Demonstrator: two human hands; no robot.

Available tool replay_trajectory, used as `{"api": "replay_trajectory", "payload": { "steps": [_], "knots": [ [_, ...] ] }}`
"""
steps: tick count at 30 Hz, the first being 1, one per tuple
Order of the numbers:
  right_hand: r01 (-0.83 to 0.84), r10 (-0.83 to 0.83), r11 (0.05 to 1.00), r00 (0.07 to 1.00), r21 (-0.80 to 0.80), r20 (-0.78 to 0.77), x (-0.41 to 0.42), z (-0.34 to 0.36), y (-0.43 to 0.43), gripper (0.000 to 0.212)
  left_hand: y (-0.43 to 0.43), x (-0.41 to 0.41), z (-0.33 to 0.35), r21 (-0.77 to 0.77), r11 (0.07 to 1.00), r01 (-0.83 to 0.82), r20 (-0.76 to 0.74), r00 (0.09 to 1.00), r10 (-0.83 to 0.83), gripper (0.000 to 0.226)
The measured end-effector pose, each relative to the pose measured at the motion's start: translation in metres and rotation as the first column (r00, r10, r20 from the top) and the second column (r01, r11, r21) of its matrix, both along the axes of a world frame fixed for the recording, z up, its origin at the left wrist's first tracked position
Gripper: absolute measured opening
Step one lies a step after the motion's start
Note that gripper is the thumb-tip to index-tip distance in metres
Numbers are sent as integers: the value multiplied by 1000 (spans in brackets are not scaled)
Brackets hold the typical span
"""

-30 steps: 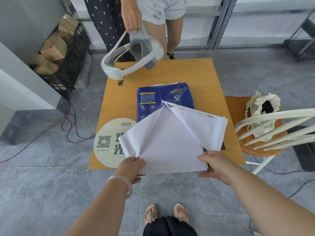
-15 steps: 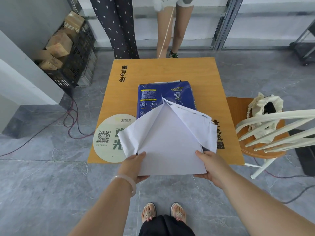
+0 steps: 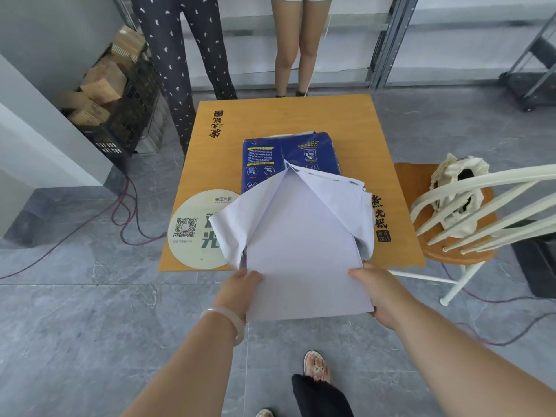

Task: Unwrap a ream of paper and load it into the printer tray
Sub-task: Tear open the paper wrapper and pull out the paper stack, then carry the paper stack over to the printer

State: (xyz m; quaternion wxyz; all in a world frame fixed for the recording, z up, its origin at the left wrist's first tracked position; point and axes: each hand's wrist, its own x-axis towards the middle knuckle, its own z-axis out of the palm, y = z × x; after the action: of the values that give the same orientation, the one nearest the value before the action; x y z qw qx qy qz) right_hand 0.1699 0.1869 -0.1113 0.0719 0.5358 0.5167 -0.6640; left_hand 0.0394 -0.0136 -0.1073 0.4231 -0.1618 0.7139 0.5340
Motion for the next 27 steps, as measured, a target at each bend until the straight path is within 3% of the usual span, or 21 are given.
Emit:
{"api": "replay_trajectory", "payload": {
  "steps": [4,7,10,16,20,27],
  "knots": [
    [-8,7,998,1000,56,18,17,-1,-20,14,-14,15,7,1,999,-35,26,999,35,8],
    [40,-40,997,999,59,-1,32,-1,-39,19,-25,27,9,21,1000,1,-17,1000,0,15],
    [50,-47,993,998,103,-32,51,4,-55,14,-37,41,10,-48,989,137,-128,982,-142,20],
    [31,-17,972,998,233,-58,92,13,-76,16,-53,77,20,-145,963,225,-234,939,-254,27],
    [19,-8,972,999,233,-47,121,25,-83,15,-65,113,30,-147,965,218,-258,933,-251,39],
    [-96,123,958,989,270,-86,177,56,-86,25,-82,192,60,-93,991,92,-363,924,-119,18]
  ]
}}
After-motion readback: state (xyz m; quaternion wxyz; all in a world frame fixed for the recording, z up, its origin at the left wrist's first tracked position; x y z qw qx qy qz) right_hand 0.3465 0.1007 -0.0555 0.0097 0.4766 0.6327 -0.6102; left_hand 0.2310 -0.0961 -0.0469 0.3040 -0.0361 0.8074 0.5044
